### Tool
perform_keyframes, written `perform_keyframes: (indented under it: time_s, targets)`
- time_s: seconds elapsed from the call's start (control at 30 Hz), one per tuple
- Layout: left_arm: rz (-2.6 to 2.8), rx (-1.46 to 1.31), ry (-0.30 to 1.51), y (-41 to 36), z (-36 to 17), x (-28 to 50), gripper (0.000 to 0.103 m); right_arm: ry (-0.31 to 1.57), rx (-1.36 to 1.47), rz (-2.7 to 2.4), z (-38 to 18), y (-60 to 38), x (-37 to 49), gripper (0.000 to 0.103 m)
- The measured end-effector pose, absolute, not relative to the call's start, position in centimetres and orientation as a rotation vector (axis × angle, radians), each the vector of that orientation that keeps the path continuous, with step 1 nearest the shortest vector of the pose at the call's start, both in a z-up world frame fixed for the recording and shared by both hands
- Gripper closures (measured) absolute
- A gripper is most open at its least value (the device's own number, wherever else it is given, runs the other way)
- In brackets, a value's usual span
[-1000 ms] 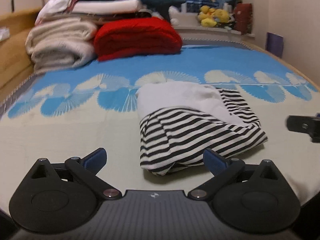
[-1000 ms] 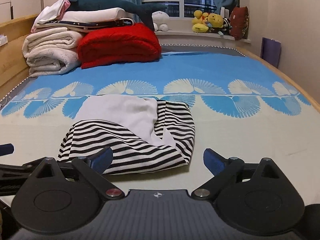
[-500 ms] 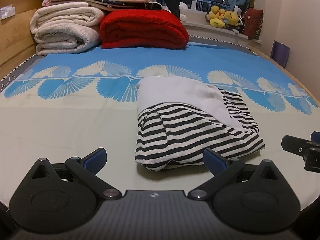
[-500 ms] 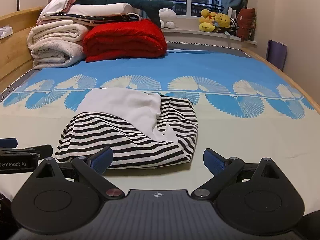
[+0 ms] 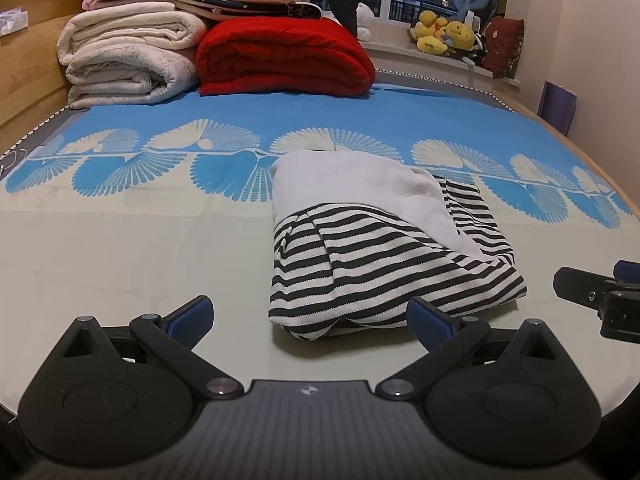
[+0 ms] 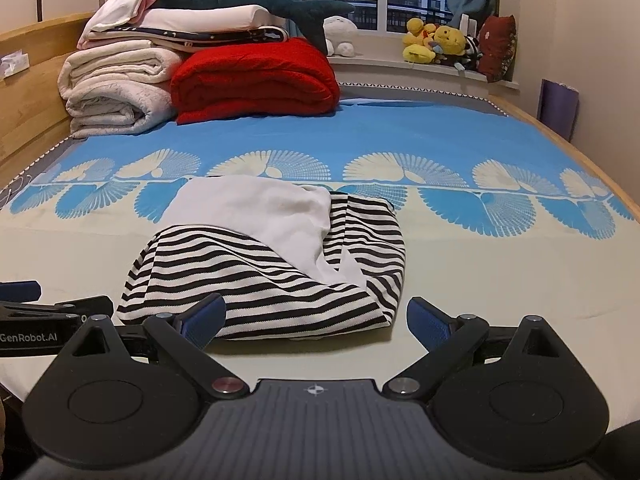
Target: Fold small clothes
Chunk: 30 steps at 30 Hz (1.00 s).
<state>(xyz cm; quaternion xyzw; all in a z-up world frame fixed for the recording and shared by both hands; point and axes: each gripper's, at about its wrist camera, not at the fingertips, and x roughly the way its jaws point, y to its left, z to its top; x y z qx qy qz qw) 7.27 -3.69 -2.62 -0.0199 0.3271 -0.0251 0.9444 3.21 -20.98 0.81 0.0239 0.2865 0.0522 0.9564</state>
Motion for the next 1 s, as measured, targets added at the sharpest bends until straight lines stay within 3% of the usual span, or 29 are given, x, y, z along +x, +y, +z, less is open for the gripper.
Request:
perform_keyframes:
  time_s: [1.0]
  targets:
    - [-0.07,-0.031,0.662,-4.37,-2.86,7.48,0.0,0.572,0.04,0.133,1.03,-20.77,3.18,0.006]
